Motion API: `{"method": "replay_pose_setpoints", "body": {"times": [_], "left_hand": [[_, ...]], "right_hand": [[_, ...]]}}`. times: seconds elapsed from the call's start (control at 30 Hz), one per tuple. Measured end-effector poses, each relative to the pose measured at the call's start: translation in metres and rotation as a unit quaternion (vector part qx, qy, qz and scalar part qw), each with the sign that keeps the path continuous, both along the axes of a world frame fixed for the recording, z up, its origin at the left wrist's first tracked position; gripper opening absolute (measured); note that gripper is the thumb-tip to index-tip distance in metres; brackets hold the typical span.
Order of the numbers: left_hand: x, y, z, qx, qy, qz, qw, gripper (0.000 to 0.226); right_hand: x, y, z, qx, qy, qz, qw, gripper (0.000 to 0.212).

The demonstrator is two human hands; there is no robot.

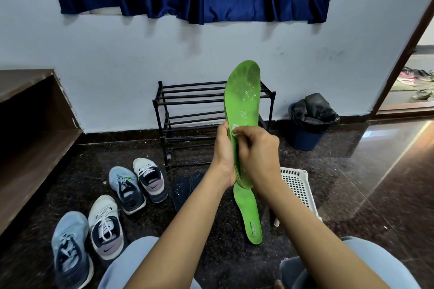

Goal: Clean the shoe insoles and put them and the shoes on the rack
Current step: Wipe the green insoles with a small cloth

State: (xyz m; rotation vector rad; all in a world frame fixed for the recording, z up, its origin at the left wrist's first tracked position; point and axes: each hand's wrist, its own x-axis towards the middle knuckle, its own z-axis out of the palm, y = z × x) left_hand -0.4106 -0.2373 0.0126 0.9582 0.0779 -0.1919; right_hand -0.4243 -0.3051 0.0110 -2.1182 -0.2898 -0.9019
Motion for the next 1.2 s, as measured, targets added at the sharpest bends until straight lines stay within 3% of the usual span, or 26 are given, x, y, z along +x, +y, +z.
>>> {"method": "replay_pose_setpoints", "body": {"times": [0.37, 0.57, 0.8, 1.0, 1.2], "left_hand": [[0.011, 0.013, 0.003, 0.012, 0.007, 0.030, 0.999, 0.058], [0.004, 0.002, 0.003, 0.013, -0.009, 0.006, 1.000, 0.047], [0.011, 0.010, 0.004, 0.028, -0.008, 0.025, 0.999, 0.060], [0.006, 0.003, 0.007, 0.006, -0.021, 0.020, 1.000, 0.048], [0.008, 0.010, 0.010, 0.010, -0.011, 0.039, 0.999, 0.049]], "right_hand": [[-0.005, 0.008, -0.010, -0.035, 0.015, 0.026, 0.999, 0.021], [0.006, -0.001, -0.004, -0.071, -0.013, -0.025, 0.997, 0.019], [-0.004, 0.007, -0.018, -0.090, -0.007, -0.017, 0.996, 0.020], [0.006, 0.002, -0.005, -0.144, -0.010, -0.065, 0.987, 0.005], [-0.002, 0.010, -0.017, -0.172, -0.029, -0.097, 0.980, 0.009]]}}
